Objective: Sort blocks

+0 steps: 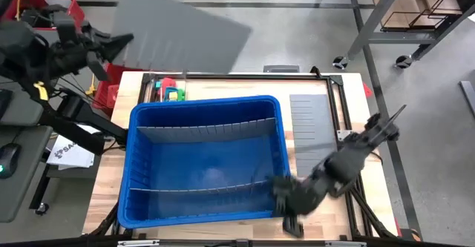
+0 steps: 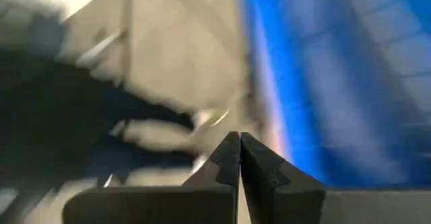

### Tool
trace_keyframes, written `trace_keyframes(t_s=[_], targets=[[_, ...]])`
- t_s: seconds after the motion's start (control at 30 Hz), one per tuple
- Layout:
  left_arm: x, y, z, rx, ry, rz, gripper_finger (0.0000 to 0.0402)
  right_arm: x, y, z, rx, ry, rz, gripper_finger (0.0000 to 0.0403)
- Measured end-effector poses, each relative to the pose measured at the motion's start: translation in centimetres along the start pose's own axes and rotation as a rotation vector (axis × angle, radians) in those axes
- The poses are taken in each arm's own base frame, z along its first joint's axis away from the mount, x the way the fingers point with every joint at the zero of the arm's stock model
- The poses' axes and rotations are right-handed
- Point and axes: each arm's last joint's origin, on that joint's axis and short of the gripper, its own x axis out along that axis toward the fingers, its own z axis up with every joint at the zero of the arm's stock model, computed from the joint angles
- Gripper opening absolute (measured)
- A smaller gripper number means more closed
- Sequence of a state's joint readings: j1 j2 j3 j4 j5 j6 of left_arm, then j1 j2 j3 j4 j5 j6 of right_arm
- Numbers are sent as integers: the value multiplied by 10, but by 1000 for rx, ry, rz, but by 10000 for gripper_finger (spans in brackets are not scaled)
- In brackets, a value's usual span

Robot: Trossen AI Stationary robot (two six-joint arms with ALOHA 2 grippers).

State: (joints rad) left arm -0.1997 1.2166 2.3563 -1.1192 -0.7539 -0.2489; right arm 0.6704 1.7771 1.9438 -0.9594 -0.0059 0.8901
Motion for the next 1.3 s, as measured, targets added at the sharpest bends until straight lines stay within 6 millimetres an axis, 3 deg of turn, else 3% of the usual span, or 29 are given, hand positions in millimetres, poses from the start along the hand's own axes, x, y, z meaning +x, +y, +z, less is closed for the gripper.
trace_keyframes(t_s=[0.2, 0.4, 0.6, 0.73, 0.83, 1.03, 1.17, 1.3], targets=[[-2, 1, 2, 2, -15, -8, 0, 61, 15, -32, 101, 140, -40, 0], [0, -1, 1, 5, -8, -22, 0, 91, -8, -45, 281, 150, -336, 0], [-1, -1, 1, -13, -3, -45, 0, 74, -29, -49, 438, 49, -627, 0], [-1, -1, 0, -29, 13, -74, 0, 50, -43, -56, 570, -30, -855, 0], [0, -3, 0, -56, 20, -89, 0, 42, -52, -55, 633, -169, -864, 0], [7, -9, -3, -71, 38, -91, 0, 26, -66, -64, 720, -172, -887, 0], [12, -14, -4, -73, 36, -89, 0, 6, -58, -64, 672, -179, -807, 0], [14, -16, -4, -72, 36, -86, 0, -6, -38, -43, 475, -331, -535, 0]])
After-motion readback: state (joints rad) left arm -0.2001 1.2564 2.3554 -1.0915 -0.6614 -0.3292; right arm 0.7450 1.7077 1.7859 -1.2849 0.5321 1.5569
